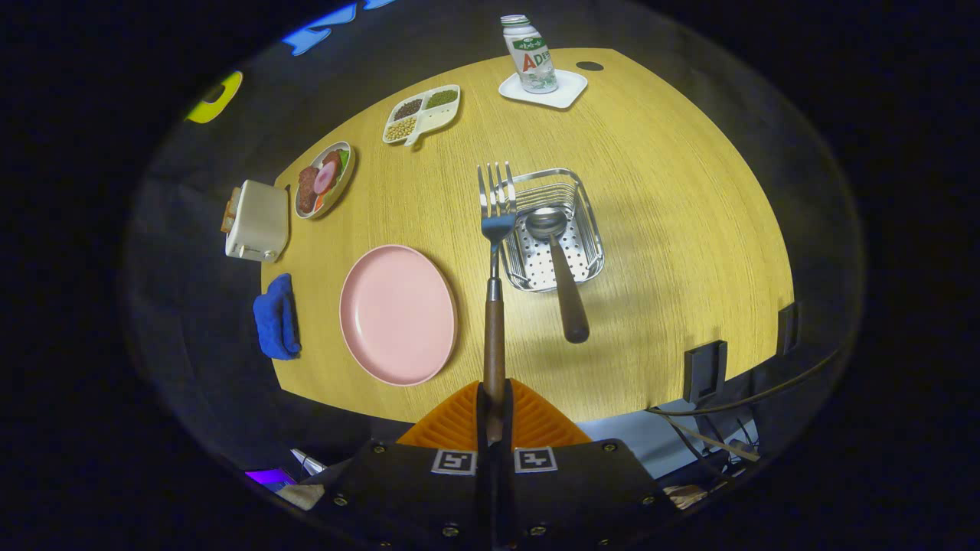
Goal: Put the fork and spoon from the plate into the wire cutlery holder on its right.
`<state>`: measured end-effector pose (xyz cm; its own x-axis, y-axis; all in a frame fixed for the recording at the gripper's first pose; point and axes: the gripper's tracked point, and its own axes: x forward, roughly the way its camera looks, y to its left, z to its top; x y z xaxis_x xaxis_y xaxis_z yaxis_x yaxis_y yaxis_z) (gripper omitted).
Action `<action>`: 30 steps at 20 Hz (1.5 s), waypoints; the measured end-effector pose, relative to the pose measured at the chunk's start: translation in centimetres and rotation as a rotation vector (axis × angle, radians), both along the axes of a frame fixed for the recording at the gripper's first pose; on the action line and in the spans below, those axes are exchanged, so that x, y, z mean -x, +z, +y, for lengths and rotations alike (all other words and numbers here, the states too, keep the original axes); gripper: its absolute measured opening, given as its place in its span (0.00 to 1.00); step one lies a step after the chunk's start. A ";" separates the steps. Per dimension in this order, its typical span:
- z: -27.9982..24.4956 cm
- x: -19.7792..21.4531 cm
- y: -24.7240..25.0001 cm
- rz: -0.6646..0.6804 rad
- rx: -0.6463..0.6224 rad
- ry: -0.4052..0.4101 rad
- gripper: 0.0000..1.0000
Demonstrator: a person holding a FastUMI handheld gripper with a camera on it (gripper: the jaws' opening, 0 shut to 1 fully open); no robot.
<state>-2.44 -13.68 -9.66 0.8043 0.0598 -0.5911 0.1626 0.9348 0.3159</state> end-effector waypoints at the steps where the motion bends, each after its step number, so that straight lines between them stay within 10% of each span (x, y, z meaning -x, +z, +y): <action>1: -0.3 0.1 -0.1 0.006 -0.004 -0.003 0.04; 30: -3.1 0.9 0.3 0.375 0.031 0.053 0.06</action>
<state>-3.39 -16.80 -9.34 0.5280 0.0729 -0.8461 0.2125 0.9533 0.2147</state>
